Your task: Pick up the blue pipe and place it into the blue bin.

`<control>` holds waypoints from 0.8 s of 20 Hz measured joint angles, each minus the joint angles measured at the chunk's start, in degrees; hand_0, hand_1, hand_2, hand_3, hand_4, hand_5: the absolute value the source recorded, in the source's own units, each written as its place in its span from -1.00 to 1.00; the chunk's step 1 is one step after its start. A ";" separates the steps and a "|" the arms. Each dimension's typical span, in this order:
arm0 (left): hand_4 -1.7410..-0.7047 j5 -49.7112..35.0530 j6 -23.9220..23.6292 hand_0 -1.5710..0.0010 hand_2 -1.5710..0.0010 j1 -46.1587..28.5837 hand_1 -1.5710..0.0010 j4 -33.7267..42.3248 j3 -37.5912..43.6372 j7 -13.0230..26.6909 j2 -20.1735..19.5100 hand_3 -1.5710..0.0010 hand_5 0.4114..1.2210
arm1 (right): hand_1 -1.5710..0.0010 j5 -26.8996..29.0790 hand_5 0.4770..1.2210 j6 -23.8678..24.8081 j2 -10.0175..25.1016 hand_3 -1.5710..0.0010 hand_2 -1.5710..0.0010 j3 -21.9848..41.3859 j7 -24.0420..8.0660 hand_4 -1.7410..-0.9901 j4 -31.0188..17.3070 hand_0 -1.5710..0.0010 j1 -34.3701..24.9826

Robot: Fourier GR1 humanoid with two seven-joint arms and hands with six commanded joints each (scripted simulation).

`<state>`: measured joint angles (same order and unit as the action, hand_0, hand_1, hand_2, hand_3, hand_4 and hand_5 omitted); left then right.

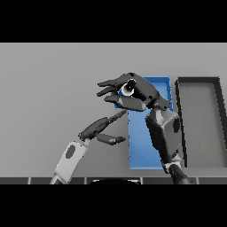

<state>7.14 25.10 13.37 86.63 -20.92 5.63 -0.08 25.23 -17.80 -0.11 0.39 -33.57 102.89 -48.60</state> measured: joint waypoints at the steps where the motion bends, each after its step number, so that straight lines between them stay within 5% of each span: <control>1: 0.53 0.01 0.18 1.00 1.00 -0.66 1.00 0.48 -0.25 -1.13 -0.24 1.00 -0.86 | -1.00 -0.33 1.00 1.84 0.87 -1.00 -1.00 -2.16 0.50 -0.35 -0.86 -1.00 -2.42; 4: 0.53 -0.02 0.29 1.00 1.00 -0.83 1.00 1.52 -0.02 -1.30 -1.11 1.00 -0.86 | -1.00 -3.48 1.00 2.21 4.67 -1.00 -1.00 -6.33 0.81 -0.35 -3.87 -1.00 -5.09; 10: 0.53 -1.13 0.63 1.00 1.00 -1.66 1.00 2.94 0.30 0.26 -1.45 1.00 -0.86 | -1.00 -10.55 1.00 2.35 8.68 -1.00 -1.00 -12.81 -0.38 -0.36 -8.71 -1.00 -1.14; 16: 0.56 -0.01 -0.33 1.00 1.00 -1.69 1.00 2.12 0.42 -1.65 -1.53 1.00 -0.88 | -1.00 -17.31 1.00 1.93 8.83 -1.00 -1.00 -13.56 -1.35 -0.36 -9.41 -1.00 9.61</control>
<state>7.14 24.77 11.68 88.75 -20.49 3.99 -1.61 7.93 -15.87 8.72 -13.18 -34.92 93.48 -38.99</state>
